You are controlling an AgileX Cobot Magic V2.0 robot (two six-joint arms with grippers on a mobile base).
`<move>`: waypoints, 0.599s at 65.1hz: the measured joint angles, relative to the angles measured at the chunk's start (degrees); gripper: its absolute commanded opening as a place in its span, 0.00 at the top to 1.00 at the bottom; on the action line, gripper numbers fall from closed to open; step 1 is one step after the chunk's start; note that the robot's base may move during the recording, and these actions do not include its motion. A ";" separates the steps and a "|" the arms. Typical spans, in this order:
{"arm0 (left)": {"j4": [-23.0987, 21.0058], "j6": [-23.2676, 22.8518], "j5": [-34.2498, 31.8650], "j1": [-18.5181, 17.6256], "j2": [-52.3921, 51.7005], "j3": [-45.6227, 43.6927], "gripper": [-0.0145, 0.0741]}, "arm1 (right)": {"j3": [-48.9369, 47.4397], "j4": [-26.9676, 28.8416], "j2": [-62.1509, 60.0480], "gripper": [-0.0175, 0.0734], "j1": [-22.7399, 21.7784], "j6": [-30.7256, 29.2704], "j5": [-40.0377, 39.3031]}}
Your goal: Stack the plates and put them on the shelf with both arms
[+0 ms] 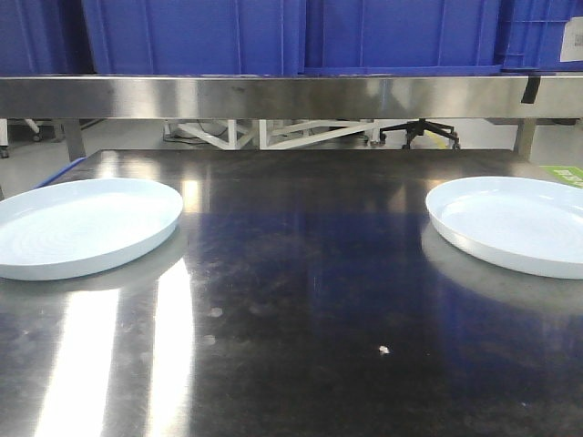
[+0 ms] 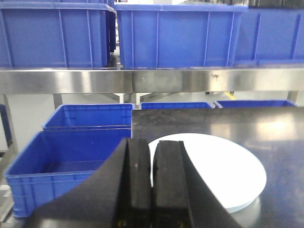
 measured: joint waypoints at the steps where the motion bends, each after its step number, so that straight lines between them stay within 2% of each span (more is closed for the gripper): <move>1: -0.28 0.00 0.13 0.00 0.00 -0.20 0.74 | 0.00 0.00 0.00 0.75 0.00 0.00 0.00; 12: -3.97 0.00 4.41 0.00 0.00 -5.10 0.74 | 0.00 0.00 0.00 0.75 0.00 0.00 0.00; 20: -7.30 0.00 10.44 0.00 1.94 -10.85 0.74 | 0.00 0.00 0.00 0.75 0.00 0.00 0.00; 28: -8.14 0.00 14.39 0.00 8.75 -14.89 0.74 | 0.00 0.00 0.00 0.75 0.00 0.00 0.00; 39: -8.25 0.00 16.63 0.00 20.99 -19.31 0.74 | 0.00 0.00 0.00 0.75 0.00 0.00 0.00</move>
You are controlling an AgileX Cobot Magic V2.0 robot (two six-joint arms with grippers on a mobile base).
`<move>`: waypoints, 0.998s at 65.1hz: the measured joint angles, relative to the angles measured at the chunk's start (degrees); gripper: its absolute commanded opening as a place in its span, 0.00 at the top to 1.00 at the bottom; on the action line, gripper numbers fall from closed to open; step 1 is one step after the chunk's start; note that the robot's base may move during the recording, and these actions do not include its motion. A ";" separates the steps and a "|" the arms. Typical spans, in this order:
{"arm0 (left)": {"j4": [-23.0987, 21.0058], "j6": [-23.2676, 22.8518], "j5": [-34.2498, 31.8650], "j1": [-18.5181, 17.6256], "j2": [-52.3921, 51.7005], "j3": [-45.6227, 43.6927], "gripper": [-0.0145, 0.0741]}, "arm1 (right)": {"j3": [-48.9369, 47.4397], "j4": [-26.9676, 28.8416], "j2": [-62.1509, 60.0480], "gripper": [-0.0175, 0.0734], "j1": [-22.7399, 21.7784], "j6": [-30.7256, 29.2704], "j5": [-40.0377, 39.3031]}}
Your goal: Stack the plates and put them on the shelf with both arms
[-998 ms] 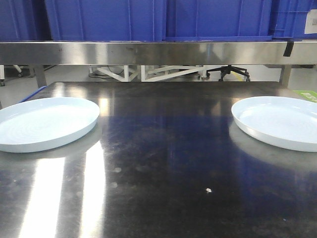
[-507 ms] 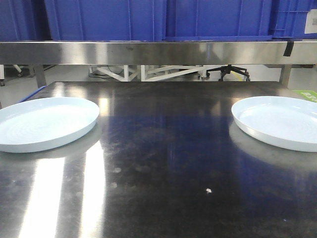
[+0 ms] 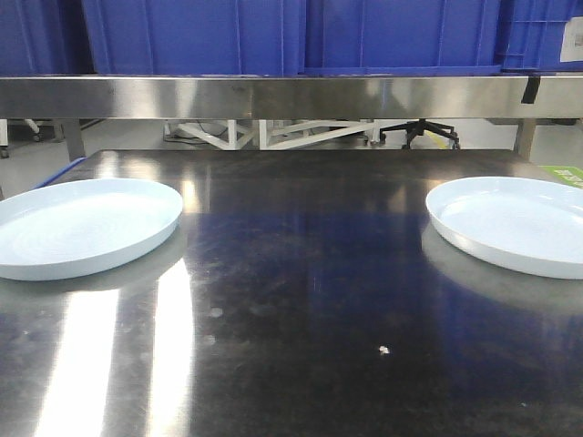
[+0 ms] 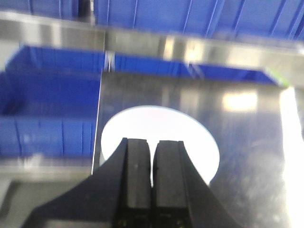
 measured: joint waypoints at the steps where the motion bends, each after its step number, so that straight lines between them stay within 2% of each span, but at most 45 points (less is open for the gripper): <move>1: 0.00 0.00 0.15 0.00 1.53 -0.32 0.74 | 0.00 0.00 0.00 0.75 0.00 0.00 0.00; 19: -0.13 0.00 2.34 0.00 22.70 -8.63 0.74 | 0.00 0.00 0.00 0.75 0.00 0.00 0.00; 39: -0.13 0.00 10.83 0.00 45.87 -23.63 0.74 | 0.00 0.00 0.00 0.75 0.00 0.00 0.00; 45: -0.02 0.00 14.21 1.10 51.41 -28.51 0.74 | 0.00 0.00 0.00 0.75 0.00 0.00 0.00; 56: 1.61 0.00 21.72 5.38 59.51 -36.99 0.74 | 0.00 0.00 0.00 0.75 0.00 0.00 0.00; 65: 3.31 0.00 25.16 7.75 64.70 -42.72 0.73 | 0.00 0.00 0.00 0.75 0.00 0.00 0.00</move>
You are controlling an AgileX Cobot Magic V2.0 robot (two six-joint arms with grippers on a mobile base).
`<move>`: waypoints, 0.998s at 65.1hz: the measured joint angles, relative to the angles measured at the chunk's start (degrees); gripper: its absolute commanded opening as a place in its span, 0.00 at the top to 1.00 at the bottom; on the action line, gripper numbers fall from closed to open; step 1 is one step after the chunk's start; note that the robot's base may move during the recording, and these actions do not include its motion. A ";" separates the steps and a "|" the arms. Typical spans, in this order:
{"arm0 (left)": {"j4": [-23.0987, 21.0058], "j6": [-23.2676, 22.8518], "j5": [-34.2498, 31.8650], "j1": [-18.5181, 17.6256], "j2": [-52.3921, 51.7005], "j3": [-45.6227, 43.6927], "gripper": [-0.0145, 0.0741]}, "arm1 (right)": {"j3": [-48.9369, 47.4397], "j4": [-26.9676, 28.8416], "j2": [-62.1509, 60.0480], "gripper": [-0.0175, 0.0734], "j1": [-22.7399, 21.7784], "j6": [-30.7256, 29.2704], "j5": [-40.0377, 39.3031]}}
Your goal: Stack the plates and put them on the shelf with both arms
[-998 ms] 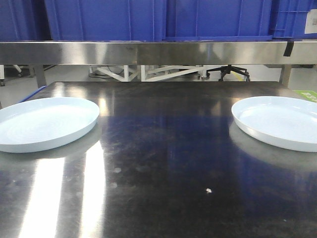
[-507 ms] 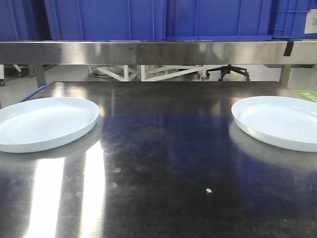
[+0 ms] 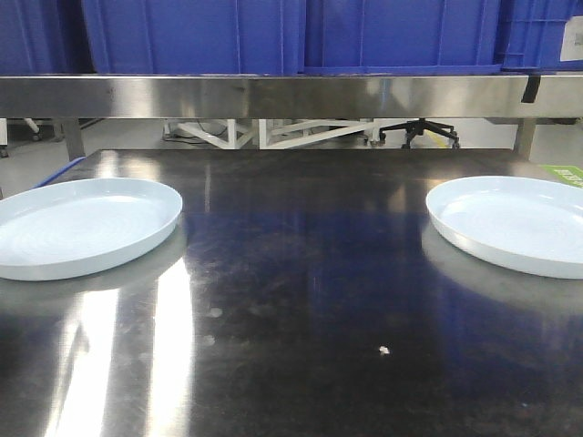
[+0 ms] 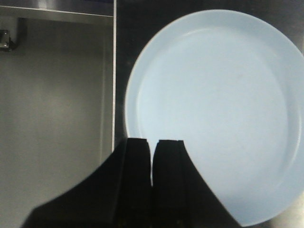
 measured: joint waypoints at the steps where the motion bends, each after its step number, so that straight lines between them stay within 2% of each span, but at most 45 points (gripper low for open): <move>1: 0.07 0.00 0.56 0.15 0.53 -0.56 0.72 | 0.00 0.00 0.00 0.75 0.00 0.00 0.00; 5: 0.23 0.00 2.62 0.64 3.20 -3.25 0.68 | 0.00 0.00 0.00 0.75 0.00 0.00 0.00; 13: 0.27 0.00 5.67 0.88 7.64 -7.11 0.50 | 0.00 0.00 0.00 0.75 0.00 0.00 0.00; 19: 0.27 0.00 6.89 0.88 10.64 -9.11 0.41 | 0.00 0.00 0.00 0.75 0.00 0.00 0.00; 34: 1.39 0.00 7.97 1.13 15.95 -11.12 0.41 | 0.00 0.00 0.00 0.75 0.00 0.00 0.00; 65: 2.32 0.00 8.19 1.24 19.34 -11.17 0.43 | 0.00 0.00 0.00 0.75 0.00 0.00 0.09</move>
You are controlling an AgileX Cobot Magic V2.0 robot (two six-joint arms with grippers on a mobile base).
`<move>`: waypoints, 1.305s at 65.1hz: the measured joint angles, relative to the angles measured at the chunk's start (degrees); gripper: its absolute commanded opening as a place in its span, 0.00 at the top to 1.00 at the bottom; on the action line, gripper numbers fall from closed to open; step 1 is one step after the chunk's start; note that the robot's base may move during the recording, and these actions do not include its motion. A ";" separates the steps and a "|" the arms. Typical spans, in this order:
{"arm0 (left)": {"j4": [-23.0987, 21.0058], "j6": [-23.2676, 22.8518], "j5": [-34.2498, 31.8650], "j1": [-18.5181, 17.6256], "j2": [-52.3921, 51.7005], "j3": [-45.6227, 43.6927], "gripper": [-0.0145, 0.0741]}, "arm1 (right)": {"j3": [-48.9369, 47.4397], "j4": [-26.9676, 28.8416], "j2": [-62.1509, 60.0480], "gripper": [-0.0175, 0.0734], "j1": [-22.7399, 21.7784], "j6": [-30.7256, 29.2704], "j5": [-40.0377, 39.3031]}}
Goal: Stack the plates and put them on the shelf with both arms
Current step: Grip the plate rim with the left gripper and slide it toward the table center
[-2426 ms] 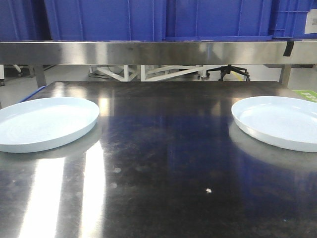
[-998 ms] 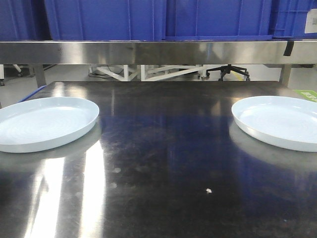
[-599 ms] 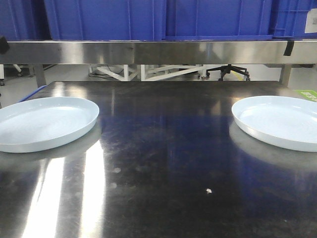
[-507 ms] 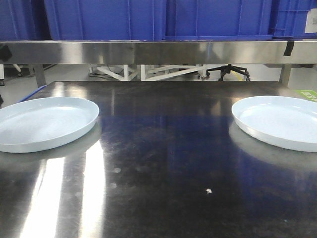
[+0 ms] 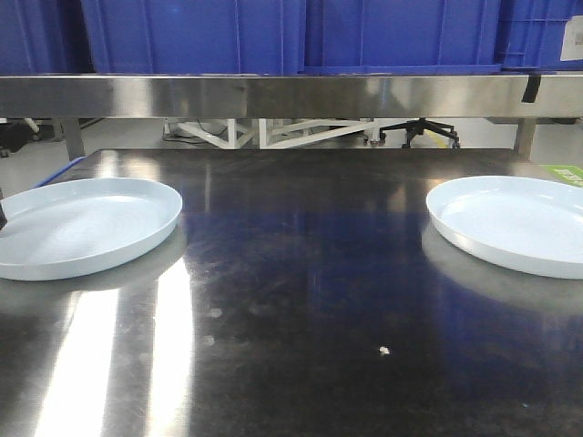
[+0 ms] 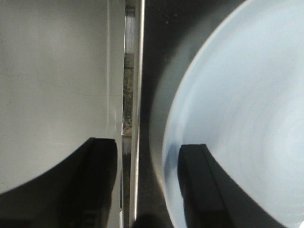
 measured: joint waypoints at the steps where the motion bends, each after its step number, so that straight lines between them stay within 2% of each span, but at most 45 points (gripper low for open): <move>1: 0.00 0.00 0.03 0.00 0.00 0.00 0.44 | 0.00 0.00 0.00 0.75 0.00 0.00 0.00; 18: 0.10 0.00 0.40 0.00 0.00 -0.09 0.75 | 0.00 0.00 0.00 0.75 0.00 0.00 0.00; 28: 0.00 0.00 2.21 0.00 0.00 -0.81 0.74 | 0.00 0.00 0.00 0.75 0.00 0.00 0.00; 42: -1.29 0.00 8.78 0.00 0.00 -5.78 0.74 | 0.00 0.00 0.00 0.75 0.00 0.00 0.00; 46: -3.78 0.00 10.29 0.00 0.00 -7.37 0.74 | 0.00 0.00 0.00 0.75 0.00 0.00 0.00; 56: -13.08 0.00 12.21 -0.68 0.00 -10.96 0.74 | 0.00 0.00 0.00 0.75 0.00 0.00 0.00; 64: -17.48 0.00 12.09 -3.93 0.00 -11.82 0.74 | 0.00 0.00 0.00 0.75 0.00 0.00 0.00; 75: -18.64 0.40 9.63 -10.44 0.71 -11.82 0.74 | 0.00 0.00 0.00 0.75 0.00 0.00 0.00; 85: -19.13 0.40 7.10 -14.43 2.80 -11.82 0.74 | 0.00 0.00 0.00 0.75 0.00 0.00 0.00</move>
